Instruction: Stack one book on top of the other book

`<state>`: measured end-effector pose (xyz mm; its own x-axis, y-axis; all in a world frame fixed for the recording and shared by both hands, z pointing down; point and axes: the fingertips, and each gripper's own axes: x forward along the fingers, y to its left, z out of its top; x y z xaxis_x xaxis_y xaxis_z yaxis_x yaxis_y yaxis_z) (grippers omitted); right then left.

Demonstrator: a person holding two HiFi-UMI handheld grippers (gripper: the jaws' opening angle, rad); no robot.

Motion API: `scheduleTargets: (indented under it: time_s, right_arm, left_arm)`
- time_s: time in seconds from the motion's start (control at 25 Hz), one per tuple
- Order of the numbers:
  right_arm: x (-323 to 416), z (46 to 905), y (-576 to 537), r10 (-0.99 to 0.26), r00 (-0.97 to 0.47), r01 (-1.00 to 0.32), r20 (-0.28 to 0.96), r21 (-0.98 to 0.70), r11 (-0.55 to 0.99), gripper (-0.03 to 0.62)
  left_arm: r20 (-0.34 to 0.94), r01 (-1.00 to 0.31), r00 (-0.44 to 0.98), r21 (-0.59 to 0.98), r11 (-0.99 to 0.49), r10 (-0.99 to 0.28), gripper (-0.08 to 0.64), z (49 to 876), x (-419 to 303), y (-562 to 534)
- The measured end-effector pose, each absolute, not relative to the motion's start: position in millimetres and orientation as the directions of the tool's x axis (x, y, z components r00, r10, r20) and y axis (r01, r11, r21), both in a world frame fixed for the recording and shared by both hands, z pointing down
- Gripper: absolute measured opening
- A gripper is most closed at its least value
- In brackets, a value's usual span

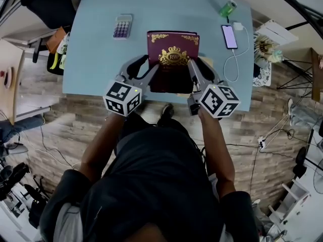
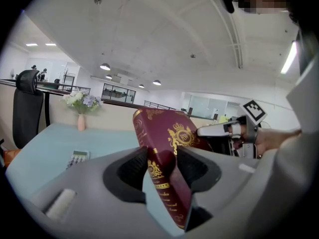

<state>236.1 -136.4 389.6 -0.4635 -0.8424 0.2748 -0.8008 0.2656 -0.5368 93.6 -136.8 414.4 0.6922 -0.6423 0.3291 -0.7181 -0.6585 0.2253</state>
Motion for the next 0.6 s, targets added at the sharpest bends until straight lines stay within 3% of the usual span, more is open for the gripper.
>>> scheduleTargets:
  time_s: [0.6]
  right_arm:
    - [286.8,401.5,-112.1,-0.867,-0.401,-0.819,0.297,-0.541,0.194,0.081]
  left_arm:
    - [0.338,-0.671,0.736,0.247,-0.699,-0.587,0.225,425.5,144.6,-124.4]
